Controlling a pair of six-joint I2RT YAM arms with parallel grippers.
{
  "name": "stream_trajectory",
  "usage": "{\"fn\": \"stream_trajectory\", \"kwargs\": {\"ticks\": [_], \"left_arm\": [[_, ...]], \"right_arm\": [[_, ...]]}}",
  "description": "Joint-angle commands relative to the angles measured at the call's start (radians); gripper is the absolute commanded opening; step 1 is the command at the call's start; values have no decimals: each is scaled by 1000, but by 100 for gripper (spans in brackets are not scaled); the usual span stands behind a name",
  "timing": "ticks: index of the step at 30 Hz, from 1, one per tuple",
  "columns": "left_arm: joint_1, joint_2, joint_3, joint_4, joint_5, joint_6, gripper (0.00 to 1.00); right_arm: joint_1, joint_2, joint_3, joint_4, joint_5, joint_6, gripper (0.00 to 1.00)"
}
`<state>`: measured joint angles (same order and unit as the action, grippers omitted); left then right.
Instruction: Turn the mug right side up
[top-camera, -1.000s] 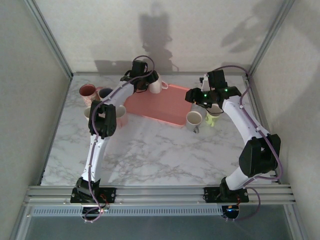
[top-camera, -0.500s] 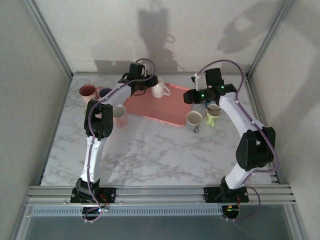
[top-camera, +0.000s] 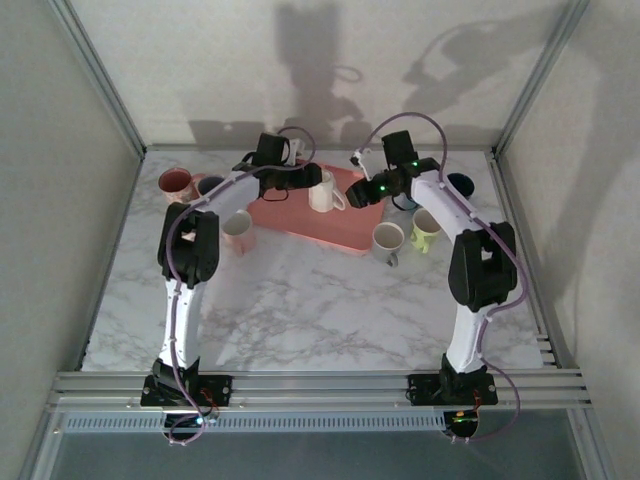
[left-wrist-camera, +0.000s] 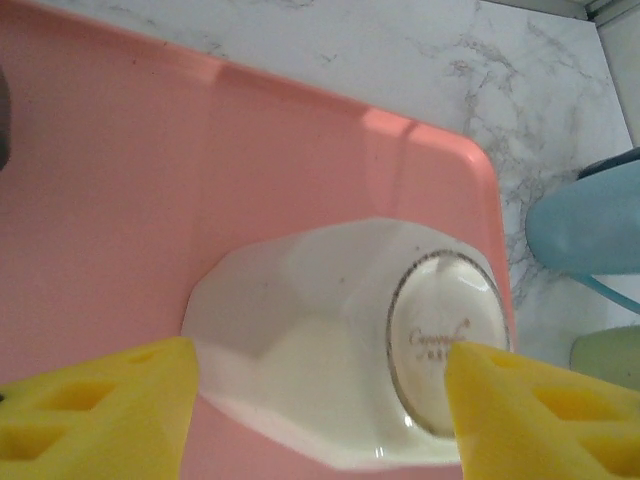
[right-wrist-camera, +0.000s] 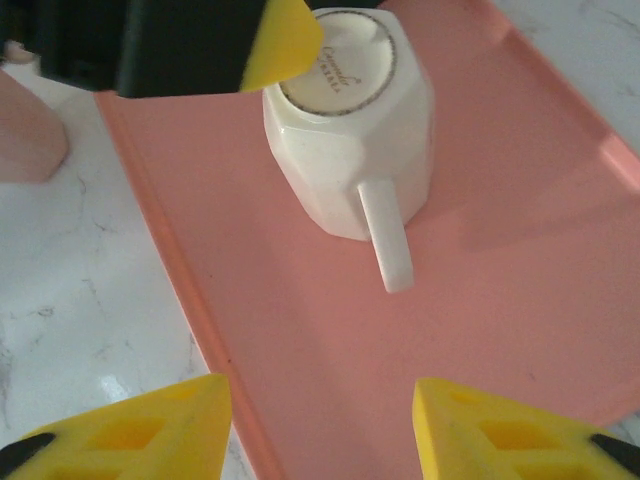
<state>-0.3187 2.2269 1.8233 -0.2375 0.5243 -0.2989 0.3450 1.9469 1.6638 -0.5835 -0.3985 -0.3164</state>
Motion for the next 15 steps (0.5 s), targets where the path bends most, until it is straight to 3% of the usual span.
{"fn": "stream_trajectory", "kwargs": {"ticks": [1,9,15], "left_arm": [[32,-137,-36,-37,-5,5,68],[42,-394,-331,-16,-6,0,68],[42,-568,-616,91,119,66,67]], "right_arm": [[7,64,46,17,-72,-115,53],[6,182,108,85,-117,-251,54],[10,251,177,73,-93,-300,55]]}}
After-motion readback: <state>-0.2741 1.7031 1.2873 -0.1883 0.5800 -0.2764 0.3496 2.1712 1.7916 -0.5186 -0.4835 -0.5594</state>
